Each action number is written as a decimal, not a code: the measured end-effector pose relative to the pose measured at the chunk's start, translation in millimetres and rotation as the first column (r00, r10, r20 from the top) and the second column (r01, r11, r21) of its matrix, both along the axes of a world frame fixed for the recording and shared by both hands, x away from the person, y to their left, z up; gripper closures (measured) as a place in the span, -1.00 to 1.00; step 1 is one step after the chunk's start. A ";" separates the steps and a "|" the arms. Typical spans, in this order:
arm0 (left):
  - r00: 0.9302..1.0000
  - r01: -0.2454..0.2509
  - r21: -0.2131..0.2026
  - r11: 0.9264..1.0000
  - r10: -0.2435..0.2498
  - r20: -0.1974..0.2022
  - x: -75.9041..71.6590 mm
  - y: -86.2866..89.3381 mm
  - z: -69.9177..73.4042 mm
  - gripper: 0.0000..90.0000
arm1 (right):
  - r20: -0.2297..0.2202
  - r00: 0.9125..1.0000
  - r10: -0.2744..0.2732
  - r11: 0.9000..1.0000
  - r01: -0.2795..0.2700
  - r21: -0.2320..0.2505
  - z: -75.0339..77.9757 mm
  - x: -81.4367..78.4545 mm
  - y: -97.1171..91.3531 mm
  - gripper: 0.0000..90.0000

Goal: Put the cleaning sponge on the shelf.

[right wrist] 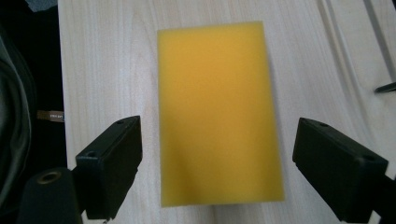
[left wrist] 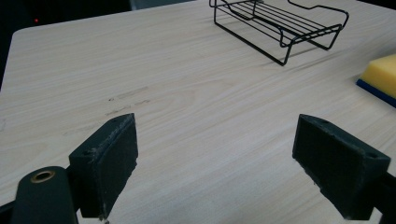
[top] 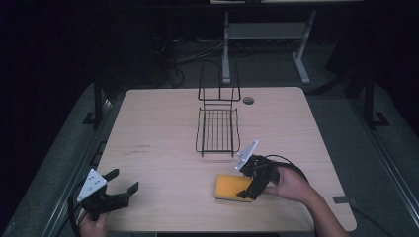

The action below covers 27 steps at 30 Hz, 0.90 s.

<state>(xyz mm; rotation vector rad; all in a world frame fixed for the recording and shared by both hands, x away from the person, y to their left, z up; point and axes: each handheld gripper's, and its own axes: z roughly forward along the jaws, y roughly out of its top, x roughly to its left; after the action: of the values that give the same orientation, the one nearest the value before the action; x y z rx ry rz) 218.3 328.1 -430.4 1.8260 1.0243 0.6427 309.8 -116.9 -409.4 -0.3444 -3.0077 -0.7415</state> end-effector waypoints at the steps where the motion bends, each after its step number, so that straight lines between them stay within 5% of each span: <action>1: 1.000 0.000 -0.002 1.000 0.000 -0.001 0.0 -0.1 -0.1 -0.70 | -0.001 1.000 0.002 1.000 -0.002 -0.002 -0.6 0.5 0.9 -0.66; 27: 1.000 0.003 -0.002 1.000 -0.003 0.001 0.1 -0.2 -0.1 -0.70 | -0.031 0.999 0.024 0.999 -0.025 -0.029 -11.8 7.0 14.7 -0.66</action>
<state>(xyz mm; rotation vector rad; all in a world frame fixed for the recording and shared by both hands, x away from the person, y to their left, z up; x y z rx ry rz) 218.4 327.9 -430.4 1.8251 1.0215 0.6406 316.8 -102.2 -421.2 -0.3157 -2.9907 -0.6845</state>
